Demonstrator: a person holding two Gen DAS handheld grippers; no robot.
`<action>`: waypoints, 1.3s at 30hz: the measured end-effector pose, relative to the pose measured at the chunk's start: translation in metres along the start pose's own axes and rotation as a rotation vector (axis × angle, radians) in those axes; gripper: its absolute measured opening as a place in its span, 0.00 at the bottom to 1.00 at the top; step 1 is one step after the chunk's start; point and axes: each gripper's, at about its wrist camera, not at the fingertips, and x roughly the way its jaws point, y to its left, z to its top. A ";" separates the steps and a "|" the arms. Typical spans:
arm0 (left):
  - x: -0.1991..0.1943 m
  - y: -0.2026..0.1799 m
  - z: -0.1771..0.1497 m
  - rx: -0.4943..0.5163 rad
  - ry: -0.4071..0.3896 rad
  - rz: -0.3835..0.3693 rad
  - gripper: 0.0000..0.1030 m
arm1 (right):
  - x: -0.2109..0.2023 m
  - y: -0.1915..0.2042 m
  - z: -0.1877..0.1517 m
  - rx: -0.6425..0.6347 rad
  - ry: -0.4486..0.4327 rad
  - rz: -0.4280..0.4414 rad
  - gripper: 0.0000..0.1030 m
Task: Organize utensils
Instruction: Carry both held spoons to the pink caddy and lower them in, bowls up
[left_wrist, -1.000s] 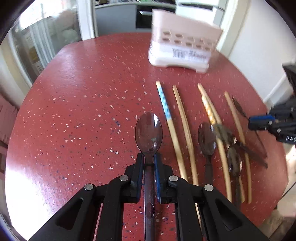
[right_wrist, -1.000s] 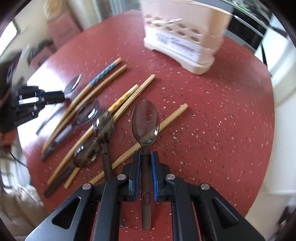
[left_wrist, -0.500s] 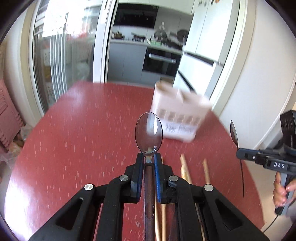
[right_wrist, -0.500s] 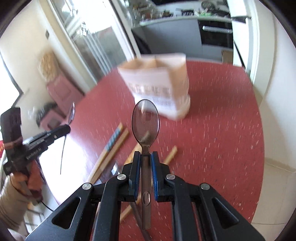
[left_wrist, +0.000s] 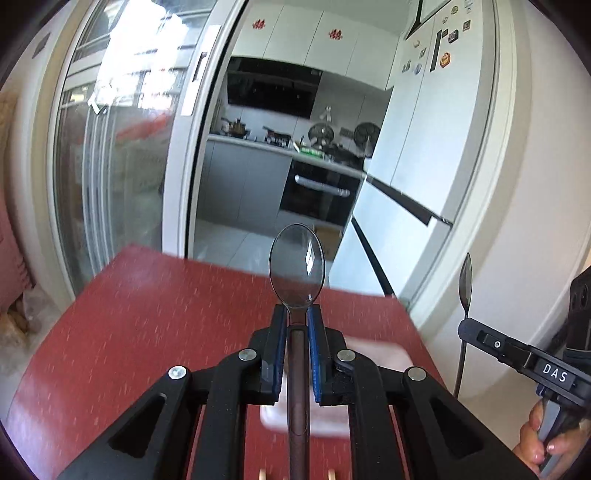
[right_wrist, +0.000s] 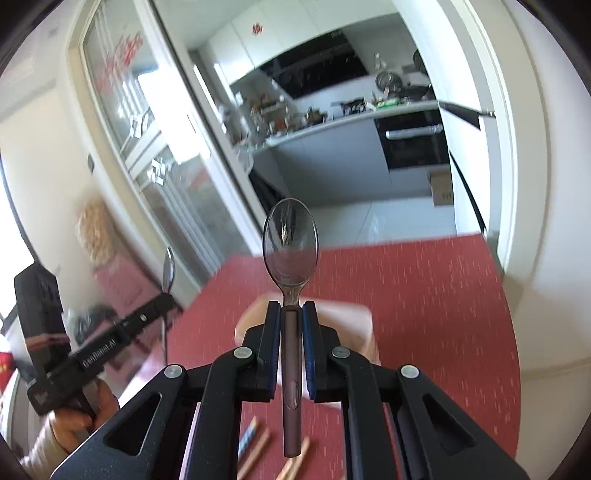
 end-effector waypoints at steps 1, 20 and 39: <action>0.006 -0.001 0.001 0.007 -0.011 0.004 0.40 | 0.006 -0.001 0.005 -0.003 -0.016 0.001 0.12; 0.091 -0.017 -0.031 0.084 -0.124 0.074 0.40 | 0.084 -0.006 -0.017 -0.168 -0.077 -0.079 0.12; 0.078 -0.030 -0.055 0.173 -0.096 0.135 0.41 | 0.075 -0.008 -0.050 -0.215 -0.022 -0.113 0.14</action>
